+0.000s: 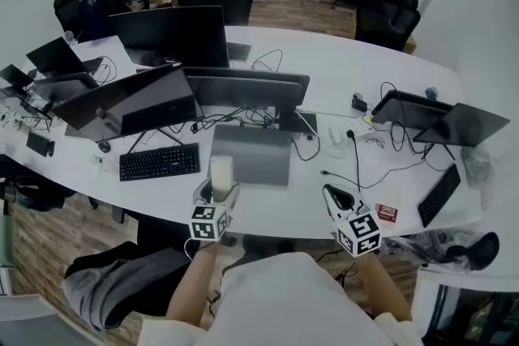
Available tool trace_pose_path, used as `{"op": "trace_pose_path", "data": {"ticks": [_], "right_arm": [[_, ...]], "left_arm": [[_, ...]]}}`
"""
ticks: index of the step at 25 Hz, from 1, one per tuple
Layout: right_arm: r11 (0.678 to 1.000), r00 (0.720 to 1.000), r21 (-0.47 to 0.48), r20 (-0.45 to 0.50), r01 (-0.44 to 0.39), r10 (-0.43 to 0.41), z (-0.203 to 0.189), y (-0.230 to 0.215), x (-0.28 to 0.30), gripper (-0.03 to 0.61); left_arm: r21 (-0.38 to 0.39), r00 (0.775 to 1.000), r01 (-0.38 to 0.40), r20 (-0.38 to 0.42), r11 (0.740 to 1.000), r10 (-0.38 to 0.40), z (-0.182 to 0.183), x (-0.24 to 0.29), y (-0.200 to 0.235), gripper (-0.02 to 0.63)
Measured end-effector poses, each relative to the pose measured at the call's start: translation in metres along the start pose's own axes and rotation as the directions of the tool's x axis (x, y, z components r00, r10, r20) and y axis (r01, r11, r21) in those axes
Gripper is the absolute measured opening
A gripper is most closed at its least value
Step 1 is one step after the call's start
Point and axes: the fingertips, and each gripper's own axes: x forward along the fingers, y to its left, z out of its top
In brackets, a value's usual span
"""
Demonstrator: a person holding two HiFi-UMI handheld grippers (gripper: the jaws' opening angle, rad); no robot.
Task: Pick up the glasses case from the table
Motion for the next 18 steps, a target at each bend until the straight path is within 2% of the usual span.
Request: {"op": "trace_pose_path", "data": {"ticks": [7, 18], "right_arm": [[1.0, 0.998, 0.013, 0.051, 0.024, -0.025, 0.017, -0.013, -0.019, 0.002], [0.999, 0.991, 0.016, 0.124, 0.045, -0.047, 0.041, -0.027, -0.041, 0.002]], "left_arm": [[0.036, 0.993, 0.033, 0.116, 0.999, -0.037, 0.054, -0.032, -0.023, 0.308], [0.064, 0.96, 0.053, 0.272, 0.997, -0.068, 0.111, -0.085, -0.046, 0.308]]}}
